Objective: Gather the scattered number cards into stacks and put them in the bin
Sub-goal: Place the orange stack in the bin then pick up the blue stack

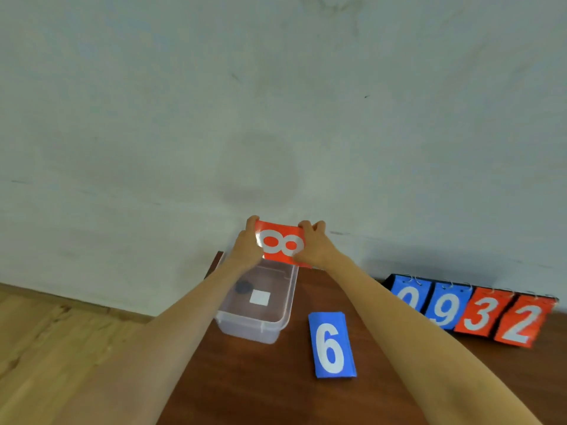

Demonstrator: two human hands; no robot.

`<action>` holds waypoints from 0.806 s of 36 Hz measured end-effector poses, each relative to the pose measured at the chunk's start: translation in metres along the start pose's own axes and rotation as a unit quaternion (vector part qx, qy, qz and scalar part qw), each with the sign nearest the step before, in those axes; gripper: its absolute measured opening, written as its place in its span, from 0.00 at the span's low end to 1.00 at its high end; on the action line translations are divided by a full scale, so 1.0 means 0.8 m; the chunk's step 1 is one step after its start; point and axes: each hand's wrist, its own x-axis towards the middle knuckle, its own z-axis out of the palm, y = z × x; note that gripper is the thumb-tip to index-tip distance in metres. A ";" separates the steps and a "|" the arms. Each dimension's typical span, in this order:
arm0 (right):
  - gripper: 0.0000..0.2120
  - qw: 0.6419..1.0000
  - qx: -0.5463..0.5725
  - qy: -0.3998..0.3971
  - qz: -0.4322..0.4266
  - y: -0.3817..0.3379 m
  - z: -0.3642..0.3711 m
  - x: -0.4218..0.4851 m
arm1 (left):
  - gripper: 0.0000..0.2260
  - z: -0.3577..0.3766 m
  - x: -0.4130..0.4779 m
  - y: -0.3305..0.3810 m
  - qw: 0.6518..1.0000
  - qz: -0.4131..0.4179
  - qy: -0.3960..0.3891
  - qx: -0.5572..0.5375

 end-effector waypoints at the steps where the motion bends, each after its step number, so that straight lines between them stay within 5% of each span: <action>1: 0.38 1.000 -0.013 -0.017 -0.001 -0.001 0.005 0.007 | 0.31 -0.001 0.007 -0.007 1.000 -0.011 -0.010 0.009; 5: 0.49 0.992 -0.105 -0.071 0.006 -0.007 0.025 0.029 | 0.32 -0.001 0.031 -0.032 0.996 -0.053 -0.041 0.050; 17: 0.43 0.915 -0.396 -0.047 -0.059 -0.005 0.072 0.070 | 0.32 0.012 0.067 -0.076 0.977 -0.105 -0.093 0.161; 29: 0.43 0.872 -0.469 -0.133 -0.055 0.000 0.124 0.097 | 0.44 0.056 0.069 -0.112 0.951 -0.138 -0.159 0.227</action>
